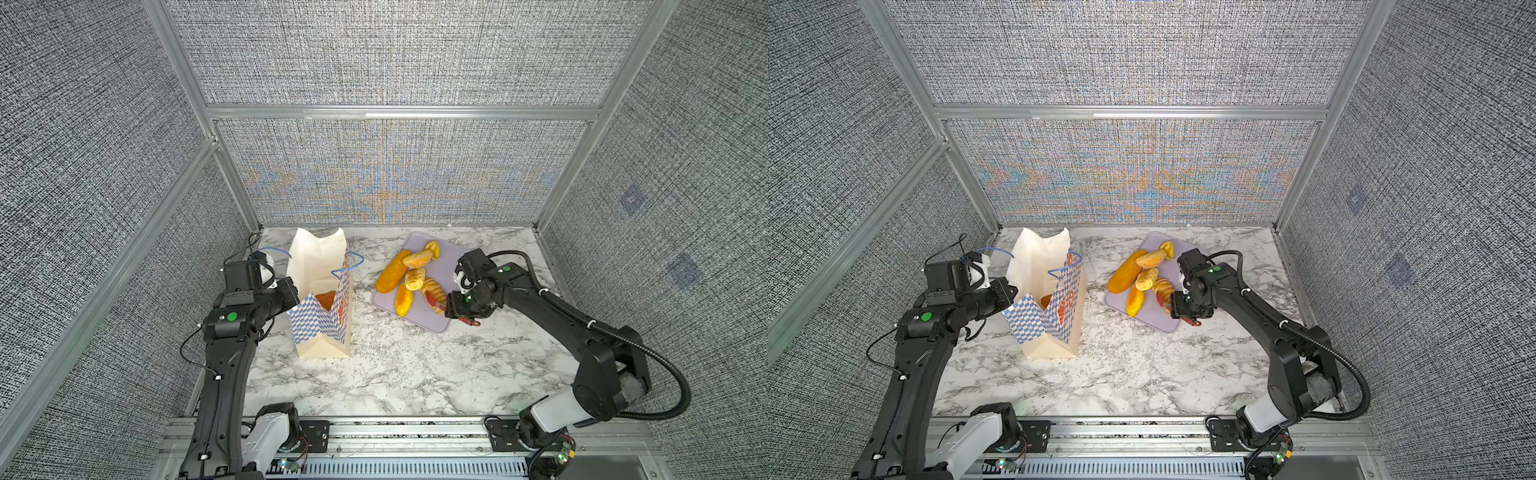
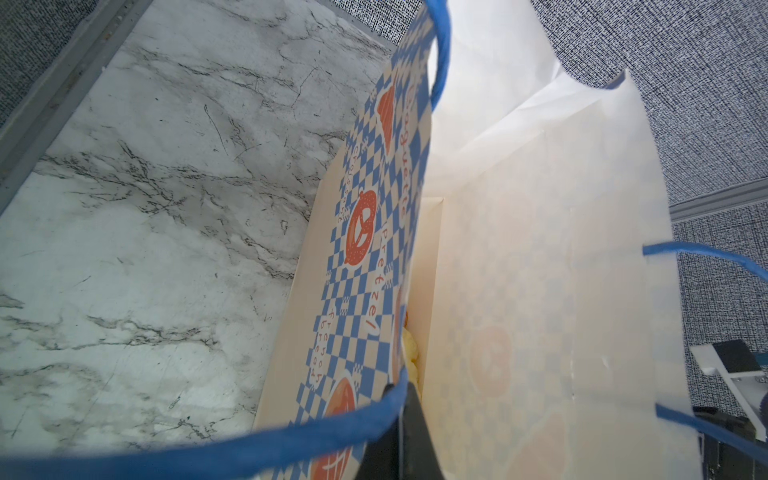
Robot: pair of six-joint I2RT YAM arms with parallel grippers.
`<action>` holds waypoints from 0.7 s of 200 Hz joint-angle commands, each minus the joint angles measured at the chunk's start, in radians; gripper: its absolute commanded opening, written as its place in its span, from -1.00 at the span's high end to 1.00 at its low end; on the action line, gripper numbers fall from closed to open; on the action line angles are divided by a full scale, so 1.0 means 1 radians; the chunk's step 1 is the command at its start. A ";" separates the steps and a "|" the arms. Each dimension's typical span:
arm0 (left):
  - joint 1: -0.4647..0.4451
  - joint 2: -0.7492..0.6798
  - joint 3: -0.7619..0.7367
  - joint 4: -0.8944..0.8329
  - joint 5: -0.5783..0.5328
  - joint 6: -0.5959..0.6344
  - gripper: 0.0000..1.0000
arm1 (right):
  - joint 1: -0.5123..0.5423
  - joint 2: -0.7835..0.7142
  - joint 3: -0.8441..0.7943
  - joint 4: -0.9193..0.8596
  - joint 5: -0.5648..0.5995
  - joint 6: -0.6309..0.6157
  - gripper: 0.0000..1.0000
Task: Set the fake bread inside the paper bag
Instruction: 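Lower the open tongs around the spiral striped roll on the tray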
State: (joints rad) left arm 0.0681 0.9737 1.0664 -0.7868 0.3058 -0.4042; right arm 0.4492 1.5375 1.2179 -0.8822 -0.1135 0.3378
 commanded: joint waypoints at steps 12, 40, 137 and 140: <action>0.002 -0.001 -0.003 0.010 -0.007 0.010 0.92 | 0.005 0.018 0.005 0.011 -0.015 -0.011 -0.33; 0.001 -0.005 -0.002 0.007 -0.008 0.011 0.92 | 0.006 0.034 0.005 0.016 -0.006 -0.012 -0.31; 0.001 -0.006 0.004 0.004 -0.011 0.011 0.93 | 0.006 0.016 -0.003 0.006 0.021 -0.012 -0.08; 0.002 -0.006 0.004 0.004 -0.011 0.010 0.92 | 0.005 0.015 -0.003 0.006 0.022 -0.012 -0.07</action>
State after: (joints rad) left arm 0.0681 0.9699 1.0664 -0.7872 0.3046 -0.4038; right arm 0.4534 1.5658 1.2179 -0.8749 -0.1070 0.3302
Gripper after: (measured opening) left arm 0.048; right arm 0.550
